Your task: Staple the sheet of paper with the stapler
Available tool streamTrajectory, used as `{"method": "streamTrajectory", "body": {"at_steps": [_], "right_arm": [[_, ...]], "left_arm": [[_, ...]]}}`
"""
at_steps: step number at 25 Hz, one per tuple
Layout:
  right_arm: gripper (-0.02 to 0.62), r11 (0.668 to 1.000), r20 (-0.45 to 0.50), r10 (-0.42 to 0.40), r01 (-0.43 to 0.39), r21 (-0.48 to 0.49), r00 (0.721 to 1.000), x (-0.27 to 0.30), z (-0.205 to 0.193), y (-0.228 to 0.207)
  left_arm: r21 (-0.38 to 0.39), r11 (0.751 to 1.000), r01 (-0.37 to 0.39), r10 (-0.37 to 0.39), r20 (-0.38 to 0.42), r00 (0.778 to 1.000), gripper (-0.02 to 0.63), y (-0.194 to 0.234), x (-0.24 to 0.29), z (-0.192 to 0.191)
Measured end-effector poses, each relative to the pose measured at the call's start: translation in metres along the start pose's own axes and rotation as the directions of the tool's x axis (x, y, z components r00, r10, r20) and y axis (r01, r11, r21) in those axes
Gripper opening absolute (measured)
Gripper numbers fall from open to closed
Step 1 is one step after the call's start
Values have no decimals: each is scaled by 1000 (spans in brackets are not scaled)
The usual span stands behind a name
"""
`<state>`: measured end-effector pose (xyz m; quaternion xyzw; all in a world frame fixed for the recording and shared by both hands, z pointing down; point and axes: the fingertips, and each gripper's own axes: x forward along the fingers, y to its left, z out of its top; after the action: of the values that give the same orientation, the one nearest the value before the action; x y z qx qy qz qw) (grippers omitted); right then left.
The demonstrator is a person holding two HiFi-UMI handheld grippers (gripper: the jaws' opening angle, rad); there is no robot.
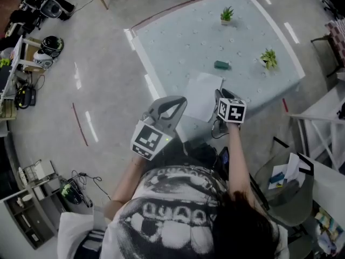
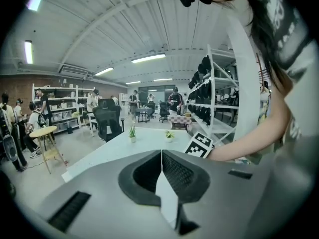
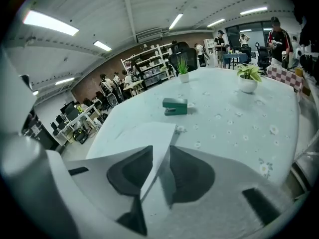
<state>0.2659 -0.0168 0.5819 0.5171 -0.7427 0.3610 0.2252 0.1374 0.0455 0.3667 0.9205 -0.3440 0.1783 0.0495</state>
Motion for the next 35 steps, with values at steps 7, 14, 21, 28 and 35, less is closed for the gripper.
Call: {"method": "streamTrajectory", "body": {"at_steps": [7, 14, 21, 28, 35], "right_arm": [[114, 999, -42, -30, 28, -44, 999, 7, -7, 3], [104, 989, -55, -110, 104, -110, 992, 7, -9, 4], [97, 972, -71, -173, 158, -177, 982, 6, -10, 9], [89, 973, -68, -214, 206, -109, 974, 7, -8, 8], [210, 976, -123, -217, 215, -27, 968, 12, -12, 25]], "left_arm": [[6, 999, -40, 40, -36, 999, 5, -3, -6, -4], [11, 999, -40, 41, -60, 997, 5, -3, -14, -11], [31, 999, 31, -30, -55, 998, 5, 3, -9, -10], [42, 992, 119, -117, -50, 992, 5, 35, 0, -10], [35, 976, 214, -212, -53, 976, 5, 80, 11, -19]]}}
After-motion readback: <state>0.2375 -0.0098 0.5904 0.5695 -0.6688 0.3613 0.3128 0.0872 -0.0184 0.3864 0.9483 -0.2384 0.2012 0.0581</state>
